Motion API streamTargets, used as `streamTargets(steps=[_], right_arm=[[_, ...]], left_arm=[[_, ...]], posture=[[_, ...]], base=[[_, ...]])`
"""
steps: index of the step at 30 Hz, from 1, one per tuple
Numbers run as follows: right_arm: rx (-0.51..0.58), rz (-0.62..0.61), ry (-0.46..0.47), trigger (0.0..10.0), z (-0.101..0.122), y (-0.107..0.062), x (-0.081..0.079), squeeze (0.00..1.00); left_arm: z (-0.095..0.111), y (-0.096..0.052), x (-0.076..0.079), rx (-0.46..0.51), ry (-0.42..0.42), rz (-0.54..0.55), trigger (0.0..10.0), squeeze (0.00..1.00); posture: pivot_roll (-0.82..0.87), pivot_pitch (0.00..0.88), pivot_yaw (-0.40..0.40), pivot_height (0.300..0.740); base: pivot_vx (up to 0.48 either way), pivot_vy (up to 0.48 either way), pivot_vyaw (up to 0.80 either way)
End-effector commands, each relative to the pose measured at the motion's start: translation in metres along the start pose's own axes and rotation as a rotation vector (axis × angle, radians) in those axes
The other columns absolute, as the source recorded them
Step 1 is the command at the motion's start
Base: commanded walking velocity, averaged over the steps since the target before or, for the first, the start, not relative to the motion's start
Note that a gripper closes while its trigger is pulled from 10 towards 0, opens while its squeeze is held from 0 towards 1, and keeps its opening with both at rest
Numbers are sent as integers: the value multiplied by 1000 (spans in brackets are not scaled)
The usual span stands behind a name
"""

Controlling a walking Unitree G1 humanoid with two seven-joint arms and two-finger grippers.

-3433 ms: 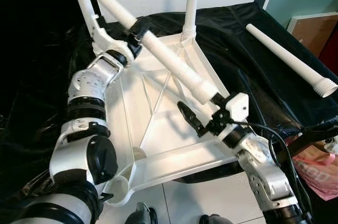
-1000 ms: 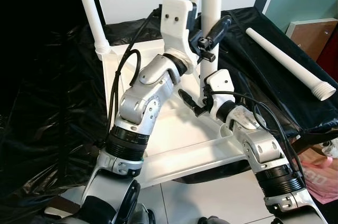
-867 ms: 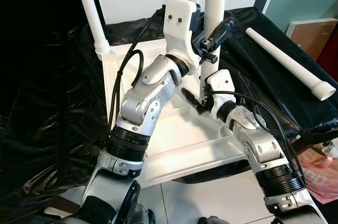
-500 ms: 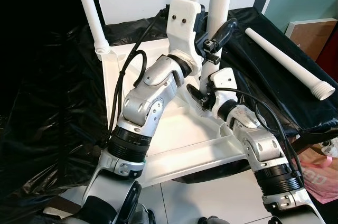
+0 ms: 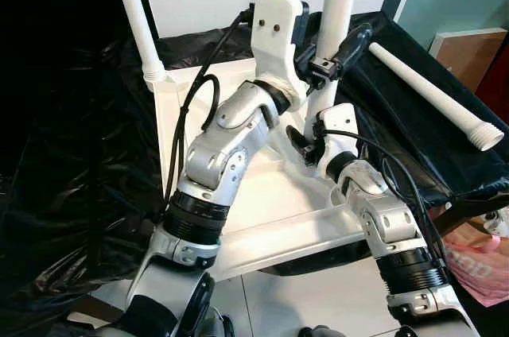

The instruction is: Building children table

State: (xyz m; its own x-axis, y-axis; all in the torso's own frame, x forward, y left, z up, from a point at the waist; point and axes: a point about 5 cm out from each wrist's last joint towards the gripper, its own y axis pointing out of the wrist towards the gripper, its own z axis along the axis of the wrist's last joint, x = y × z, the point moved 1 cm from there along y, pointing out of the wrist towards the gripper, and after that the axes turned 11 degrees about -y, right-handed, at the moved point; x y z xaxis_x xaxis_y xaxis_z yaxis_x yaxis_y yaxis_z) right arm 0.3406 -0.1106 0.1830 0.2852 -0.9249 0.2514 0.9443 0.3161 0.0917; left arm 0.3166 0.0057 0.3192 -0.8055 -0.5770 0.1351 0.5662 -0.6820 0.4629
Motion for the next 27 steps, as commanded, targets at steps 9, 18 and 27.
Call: streamTargets(steps=[9,18,27], right_arm=[[7,-176,70,10000,-6,-9,22,0],[44,-233,74,10000,-8,-21,32,0],[71,-268,60,10000,-5,-23,39,0]], left_arm=[[-21,-28,-23,-60,63,105,10000,0],[-64,-61,-27,-256,124,83,10000,0],[-104,-87,-12,-463,227,-69,10000,0]], posture=[[-18,36,-3,740],[-18,46,-5,740],[-21,55,-5,740]], base=[[0,0,0],[0,0,0],[0,0,0]])
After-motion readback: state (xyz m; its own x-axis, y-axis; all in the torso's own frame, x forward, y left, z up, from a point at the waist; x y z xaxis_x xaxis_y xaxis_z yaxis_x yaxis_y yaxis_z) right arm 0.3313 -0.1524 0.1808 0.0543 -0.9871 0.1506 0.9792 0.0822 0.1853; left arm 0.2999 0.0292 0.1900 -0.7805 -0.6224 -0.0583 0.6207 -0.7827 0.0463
